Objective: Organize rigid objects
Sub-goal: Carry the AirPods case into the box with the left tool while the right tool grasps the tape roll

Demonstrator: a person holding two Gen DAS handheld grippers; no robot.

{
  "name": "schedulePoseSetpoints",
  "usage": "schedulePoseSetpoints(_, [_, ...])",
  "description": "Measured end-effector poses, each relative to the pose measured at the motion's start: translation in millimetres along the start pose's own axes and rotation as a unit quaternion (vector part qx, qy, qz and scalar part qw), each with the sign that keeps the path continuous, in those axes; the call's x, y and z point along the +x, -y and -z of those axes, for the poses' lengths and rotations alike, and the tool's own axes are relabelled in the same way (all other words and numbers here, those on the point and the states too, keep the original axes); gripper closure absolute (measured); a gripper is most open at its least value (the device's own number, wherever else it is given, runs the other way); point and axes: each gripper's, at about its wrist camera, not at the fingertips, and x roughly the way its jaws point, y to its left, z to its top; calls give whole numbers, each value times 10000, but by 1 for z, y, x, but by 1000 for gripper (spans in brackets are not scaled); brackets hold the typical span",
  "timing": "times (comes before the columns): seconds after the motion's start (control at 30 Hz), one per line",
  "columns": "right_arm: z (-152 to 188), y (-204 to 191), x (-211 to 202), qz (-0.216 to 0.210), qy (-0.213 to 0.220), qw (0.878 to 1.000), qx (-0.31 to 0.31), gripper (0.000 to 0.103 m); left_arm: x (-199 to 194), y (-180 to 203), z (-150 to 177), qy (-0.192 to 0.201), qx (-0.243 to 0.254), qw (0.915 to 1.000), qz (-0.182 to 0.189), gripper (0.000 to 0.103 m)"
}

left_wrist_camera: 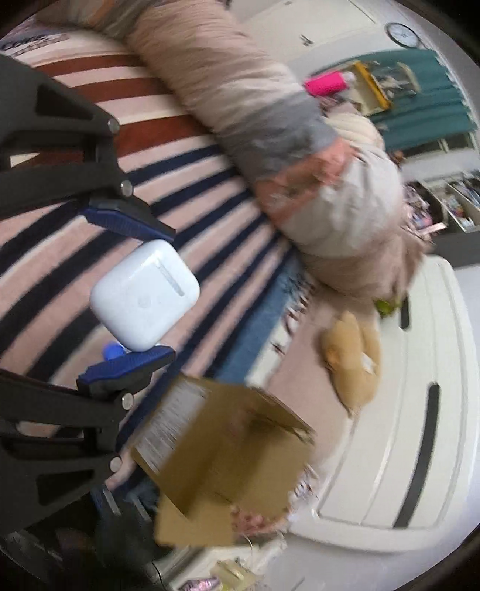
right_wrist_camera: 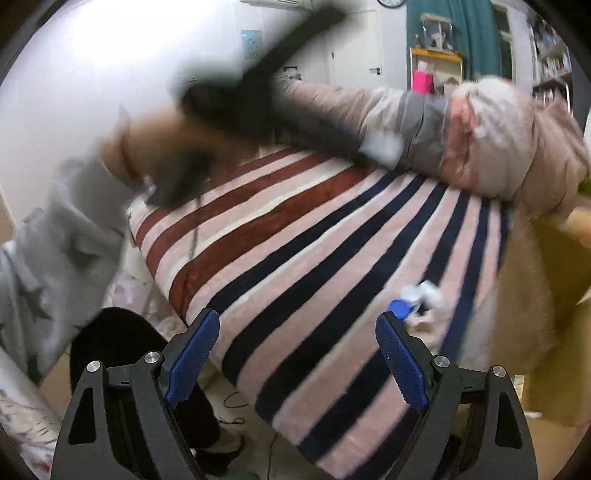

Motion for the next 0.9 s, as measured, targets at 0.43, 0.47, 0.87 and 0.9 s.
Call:
schedulePoseSetpoints(0.43, [21, 66, 96, 2378, -417, 9704, -89, 77, 23, 145, -108, -127, 1497, 9819, 1156, 49])
schedulePoseSetpoints(0.47, [20, 65, 100, 2415, -471, 9692, -124, 77, 30, 153, -108, -234, 1578, 9796, 1225, 49])
schedulePoseSetpoints(0.87, [22, 68, 97, 1397, -433, 9892, 62, 102, 82, 182, -80, -1106, 1789, 9691, 1288, 45])
schedulePoseSetpoints(0.9, [22, 67, 95, 1399, -415, 9893, 75, 102, 82, 182, -79, -1086, 1772, 9702, 1242, 41])
